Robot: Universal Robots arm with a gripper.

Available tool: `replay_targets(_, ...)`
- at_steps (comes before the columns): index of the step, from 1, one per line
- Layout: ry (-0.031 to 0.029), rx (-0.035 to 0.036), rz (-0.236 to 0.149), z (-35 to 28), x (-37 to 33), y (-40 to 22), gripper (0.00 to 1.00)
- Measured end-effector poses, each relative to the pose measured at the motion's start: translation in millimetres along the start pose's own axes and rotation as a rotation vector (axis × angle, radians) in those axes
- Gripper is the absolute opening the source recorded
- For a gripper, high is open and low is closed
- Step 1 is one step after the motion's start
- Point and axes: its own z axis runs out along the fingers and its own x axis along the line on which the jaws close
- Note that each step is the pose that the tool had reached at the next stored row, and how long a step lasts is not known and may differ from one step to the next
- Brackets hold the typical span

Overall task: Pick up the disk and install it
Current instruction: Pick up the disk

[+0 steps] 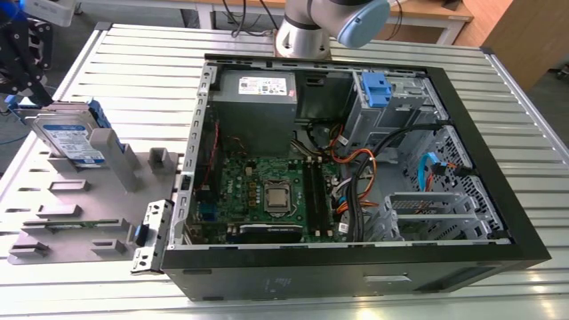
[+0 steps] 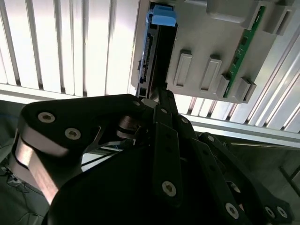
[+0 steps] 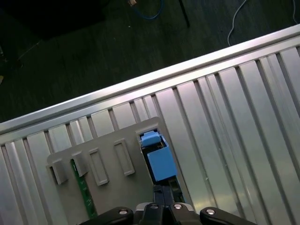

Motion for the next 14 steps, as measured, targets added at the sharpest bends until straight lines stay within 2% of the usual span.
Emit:
replay_targets(7, 0.0014, -0.0004, -0.034, -0.1, 0.0, 0.0, 0.11)
replay_targets(14, 0.0014, -0.0004, -0.037, 0.0, -0.1, -0.1, 0.11)
